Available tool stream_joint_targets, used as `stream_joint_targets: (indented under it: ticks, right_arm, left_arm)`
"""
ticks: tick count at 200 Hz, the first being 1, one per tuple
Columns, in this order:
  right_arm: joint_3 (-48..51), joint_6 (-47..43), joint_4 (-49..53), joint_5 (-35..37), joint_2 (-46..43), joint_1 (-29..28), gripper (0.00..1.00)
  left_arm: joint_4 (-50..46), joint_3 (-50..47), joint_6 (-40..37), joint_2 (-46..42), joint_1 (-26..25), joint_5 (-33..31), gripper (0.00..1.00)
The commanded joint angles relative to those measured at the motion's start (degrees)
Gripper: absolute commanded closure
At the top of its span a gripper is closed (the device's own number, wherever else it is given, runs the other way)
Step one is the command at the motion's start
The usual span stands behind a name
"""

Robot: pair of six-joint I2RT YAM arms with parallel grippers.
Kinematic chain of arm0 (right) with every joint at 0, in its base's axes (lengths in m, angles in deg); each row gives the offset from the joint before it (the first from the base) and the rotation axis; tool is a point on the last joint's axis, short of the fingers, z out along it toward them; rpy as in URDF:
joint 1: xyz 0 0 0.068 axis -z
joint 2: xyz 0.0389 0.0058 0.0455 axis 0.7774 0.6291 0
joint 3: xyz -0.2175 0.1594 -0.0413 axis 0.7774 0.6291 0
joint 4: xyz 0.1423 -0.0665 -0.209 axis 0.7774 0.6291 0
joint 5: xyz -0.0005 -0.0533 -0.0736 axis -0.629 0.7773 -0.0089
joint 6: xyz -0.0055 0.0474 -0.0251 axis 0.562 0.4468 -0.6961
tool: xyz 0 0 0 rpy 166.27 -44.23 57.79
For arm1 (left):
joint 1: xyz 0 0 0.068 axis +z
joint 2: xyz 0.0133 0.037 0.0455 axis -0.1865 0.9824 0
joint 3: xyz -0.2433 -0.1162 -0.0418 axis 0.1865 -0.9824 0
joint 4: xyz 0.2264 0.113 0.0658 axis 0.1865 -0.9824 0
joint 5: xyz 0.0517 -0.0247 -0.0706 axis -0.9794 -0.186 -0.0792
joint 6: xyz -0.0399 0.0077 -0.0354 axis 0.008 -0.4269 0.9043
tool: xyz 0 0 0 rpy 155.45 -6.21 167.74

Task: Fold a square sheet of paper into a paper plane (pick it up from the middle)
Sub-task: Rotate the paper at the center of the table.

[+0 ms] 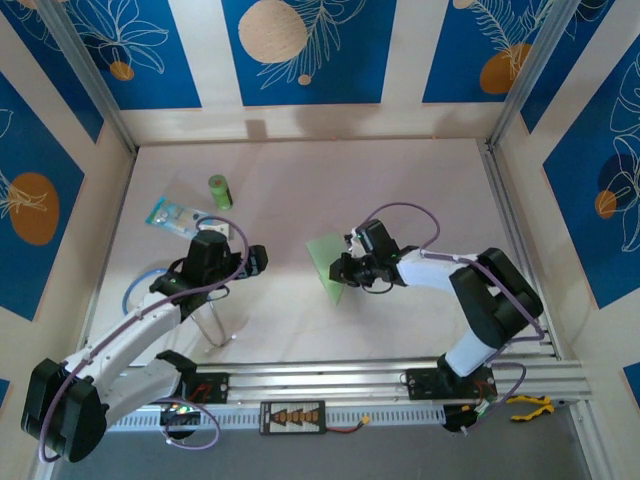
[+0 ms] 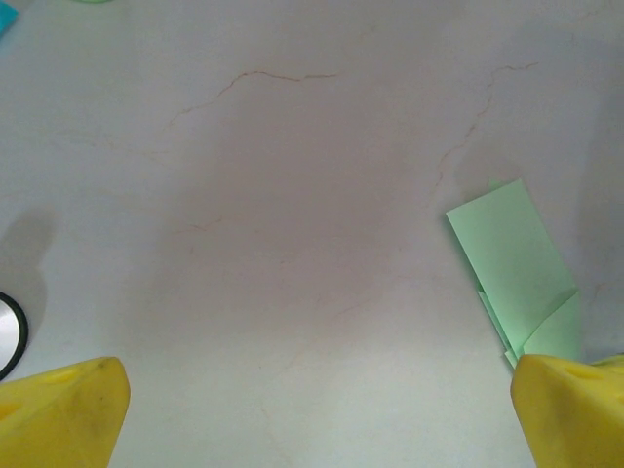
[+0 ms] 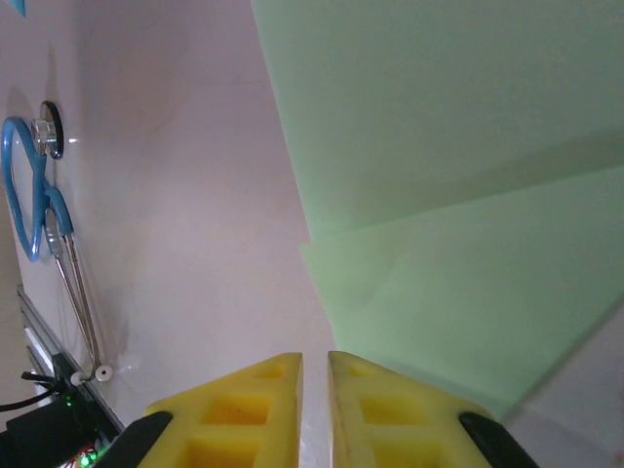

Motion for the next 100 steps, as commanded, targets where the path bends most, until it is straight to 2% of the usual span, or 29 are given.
stream_joint_targets:
  ticks: [1,36,61,80,100]
  right_arm:
    - [-0.56,2.97,-2.46,-3.5,2.91,0.12,0.86]
    - [1.64,6.39,-4.29,-3.23,5.52,-0.55,0.89]
    - [3.19,9.8,-2.67,0.55,5.29,-2.34,0.89]
    - [4.34,13.78,-2.06,3.31,5.02,-4.25,0.89]
    - [6.45,19.63,-3.22,6.28,4.46,-6.53,0.89]
  left_arm:
    - [1.65,-1.32,1.09,-1.14,0.99,1.1,0.0]
    - [6.41,-3.58,0.2,-2.38,1.37,4.84,0.0]
    - [9.16,-4.05,-0.03,-1.68,1.42,9.05,0.01]
    - [10.49,-3.58,0.94,0.54,1.45,12.22,0.06]
    - [14.43,-3.02,3.32,4.79,1.45,17.86,0.17]
